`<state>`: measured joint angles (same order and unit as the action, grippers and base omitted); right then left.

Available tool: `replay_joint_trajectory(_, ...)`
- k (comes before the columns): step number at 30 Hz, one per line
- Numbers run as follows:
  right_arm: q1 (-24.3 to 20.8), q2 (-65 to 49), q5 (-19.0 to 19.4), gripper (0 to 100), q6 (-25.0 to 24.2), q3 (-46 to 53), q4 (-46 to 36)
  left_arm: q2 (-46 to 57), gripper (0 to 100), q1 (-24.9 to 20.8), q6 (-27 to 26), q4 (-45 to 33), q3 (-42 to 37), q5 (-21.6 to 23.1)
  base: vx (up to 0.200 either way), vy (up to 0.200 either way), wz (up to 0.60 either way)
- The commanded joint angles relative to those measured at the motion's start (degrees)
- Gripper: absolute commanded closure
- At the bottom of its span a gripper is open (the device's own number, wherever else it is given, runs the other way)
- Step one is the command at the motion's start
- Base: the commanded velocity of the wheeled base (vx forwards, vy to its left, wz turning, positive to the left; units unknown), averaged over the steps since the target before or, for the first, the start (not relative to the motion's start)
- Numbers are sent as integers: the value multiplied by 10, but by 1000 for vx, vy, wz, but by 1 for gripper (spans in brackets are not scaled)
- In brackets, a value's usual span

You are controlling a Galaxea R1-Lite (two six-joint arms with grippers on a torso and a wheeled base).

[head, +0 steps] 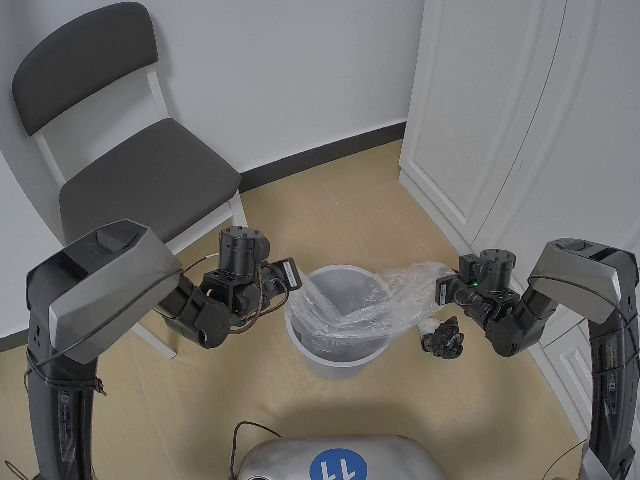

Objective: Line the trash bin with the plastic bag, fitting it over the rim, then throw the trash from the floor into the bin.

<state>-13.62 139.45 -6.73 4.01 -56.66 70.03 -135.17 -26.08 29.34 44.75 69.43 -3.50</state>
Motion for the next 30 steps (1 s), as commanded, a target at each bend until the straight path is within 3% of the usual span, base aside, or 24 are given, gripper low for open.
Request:
replay_joint_trajectory(1,-21,33,-12,100,-31,-49,4,-38,100,-24,28,44,20,-4,0,0,0)
replay_joint_trajectory(7,-31,65,-20,100,-70,-97,48,-90,100,-35,31,146,22,-20,0,0,0)
replay_joint_trajectory(16,-39,85,-13,100,-72,-104,92,-98,100,-42,26,156,-5,-11,0,0,0)
replay_joint_trajectory(20,-39,81,-10,100,-70,-83,92,-91,100,-42,20,159,-34,17,0,0,0)
replay_joint_trajectory(25,-33,43,37,100,-57,-9,90,-59,100,-37,-36,162,-100,60,0,0,0)
replay_joint_trajectory(30,-25,-13,46,100,-23,44,78,0,100,-23,-72,164,-159,104,0,0,0)
